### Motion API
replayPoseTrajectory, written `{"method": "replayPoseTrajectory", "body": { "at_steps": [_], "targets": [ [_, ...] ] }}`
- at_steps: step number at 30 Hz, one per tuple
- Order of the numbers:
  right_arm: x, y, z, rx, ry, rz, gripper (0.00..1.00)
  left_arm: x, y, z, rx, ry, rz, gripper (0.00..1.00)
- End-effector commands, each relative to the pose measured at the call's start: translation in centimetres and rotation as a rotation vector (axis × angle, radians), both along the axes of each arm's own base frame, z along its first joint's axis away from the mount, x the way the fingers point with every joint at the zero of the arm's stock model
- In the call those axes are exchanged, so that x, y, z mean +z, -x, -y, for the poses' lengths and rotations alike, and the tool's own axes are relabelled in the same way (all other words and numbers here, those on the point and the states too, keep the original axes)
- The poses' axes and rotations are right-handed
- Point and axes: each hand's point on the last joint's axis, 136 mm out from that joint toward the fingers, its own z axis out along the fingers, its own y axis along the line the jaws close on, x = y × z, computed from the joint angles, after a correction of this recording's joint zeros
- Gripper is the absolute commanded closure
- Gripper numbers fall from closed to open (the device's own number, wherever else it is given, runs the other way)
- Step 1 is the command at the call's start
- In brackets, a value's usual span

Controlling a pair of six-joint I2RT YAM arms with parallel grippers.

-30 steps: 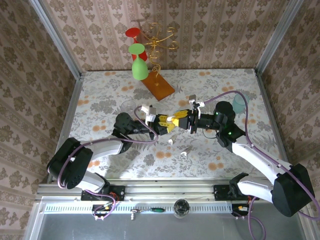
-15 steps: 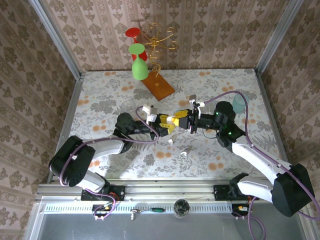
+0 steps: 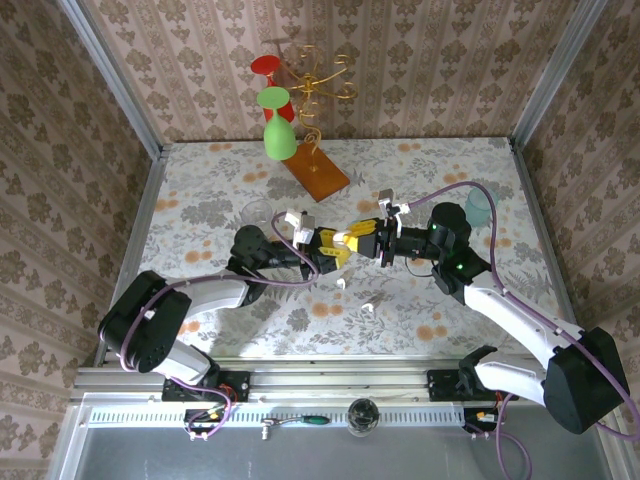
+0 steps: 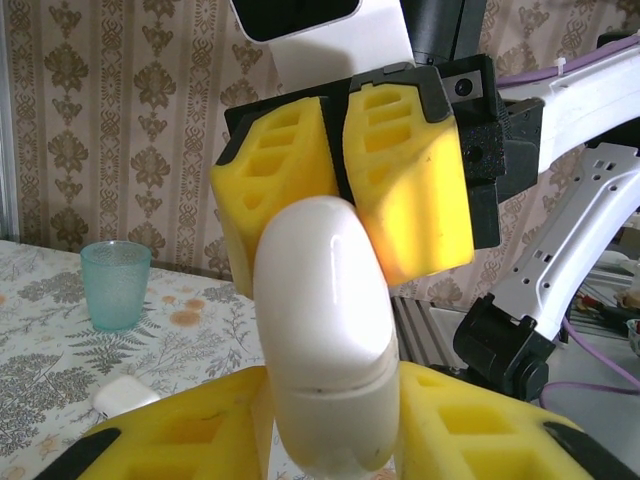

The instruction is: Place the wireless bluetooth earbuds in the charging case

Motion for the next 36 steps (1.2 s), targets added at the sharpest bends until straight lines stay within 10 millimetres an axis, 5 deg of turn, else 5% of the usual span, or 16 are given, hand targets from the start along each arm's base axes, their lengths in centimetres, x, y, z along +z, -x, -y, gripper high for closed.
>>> {"method": "replayPoseTrajectory", "body": {
  "at_steps": [1, 10, 17, 26, 33, 36],
  "targets": [
    [0.3, 0.7, -0.1, 0.025, 0.003, 0.021, 0.9, 1.8, 0.1, 0.1, -0.007, 0.036, 0.042, 0.66],
    [-0.3, 0.5, -0.1, 0.017, 0.032, 0.012, 0.87, 1.7, 0.3, 0.1, -0.011, 0.038, 0.066, 0.93],
    [0.3, -1.2, 0.6, -0.096, 0.036, 0.015, 0.48, 0.8, -0.1, -0.1, 0.017, 0.022, 0.087, 0.94],
    [1.6, -5.0, 1.4, -0.257, 0.067, -0.023, 0.36, -0.5, -0.3, -0.2, 0.04, -0.029, 0.114, 0.96],
    [2.9, -3.8, 1.6, -0.234, 0.038, 0.018, 0.28, -1.8, -1.2, -0.9, 0.106, -0.079, 0.116, 0.96],
    [1.1, -2.5, 1.4, -0.183, 0.111, 0.044, 0.22, -1.5, -1.0, -1.2, 0.101, -0.063, 0.121, 0.97]
  ]
}}
